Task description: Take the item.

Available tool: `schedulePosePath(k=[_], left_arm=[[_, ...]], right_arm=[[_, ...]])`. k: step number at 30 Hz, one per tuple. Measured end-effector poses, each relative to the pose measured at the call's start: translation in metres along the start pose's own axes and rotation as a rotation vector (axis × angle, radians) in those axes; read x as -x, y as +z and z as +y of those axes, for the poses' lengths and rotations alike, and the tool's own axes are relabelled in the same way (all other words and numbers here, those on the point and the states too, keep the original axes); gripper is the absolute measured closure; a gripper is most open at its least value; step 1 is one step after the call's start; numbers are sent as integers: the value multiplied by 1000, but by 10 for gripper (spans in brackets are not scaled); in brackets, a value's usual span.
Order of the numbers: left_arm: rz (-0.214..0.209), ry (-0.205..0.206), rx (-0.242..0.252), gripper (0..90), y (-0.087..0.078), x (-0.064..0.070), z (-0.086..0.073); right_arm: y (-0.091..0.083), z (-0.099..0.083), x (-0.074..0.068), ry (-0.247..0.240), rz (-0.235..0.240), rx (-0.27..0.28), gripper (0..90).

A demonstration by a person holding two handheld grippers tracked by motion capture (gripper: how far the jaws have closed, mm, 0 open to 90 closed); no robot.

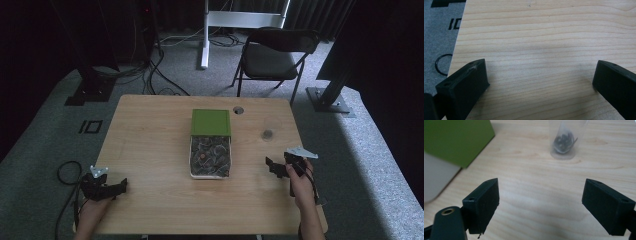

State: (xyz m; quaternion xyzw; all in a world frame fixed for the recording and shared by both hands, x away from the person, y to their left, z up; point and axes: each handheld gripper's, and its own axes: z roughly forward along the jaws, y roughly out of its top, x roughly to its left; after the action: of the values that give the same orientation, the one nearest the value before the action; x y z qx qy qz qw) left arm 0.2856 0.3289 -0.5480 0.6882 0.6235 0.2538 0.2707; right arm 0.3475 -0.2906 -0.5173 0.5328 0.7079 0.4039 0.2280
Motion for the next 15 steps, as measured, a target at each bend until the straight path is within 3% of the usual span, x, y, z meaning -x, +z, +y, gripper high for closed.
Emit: schedulePosePath(k=[15], left_arm=[[0,2,0,3,0,0,0]], right_arm=[[-6,-28,-5,-43,29,-46,145]])
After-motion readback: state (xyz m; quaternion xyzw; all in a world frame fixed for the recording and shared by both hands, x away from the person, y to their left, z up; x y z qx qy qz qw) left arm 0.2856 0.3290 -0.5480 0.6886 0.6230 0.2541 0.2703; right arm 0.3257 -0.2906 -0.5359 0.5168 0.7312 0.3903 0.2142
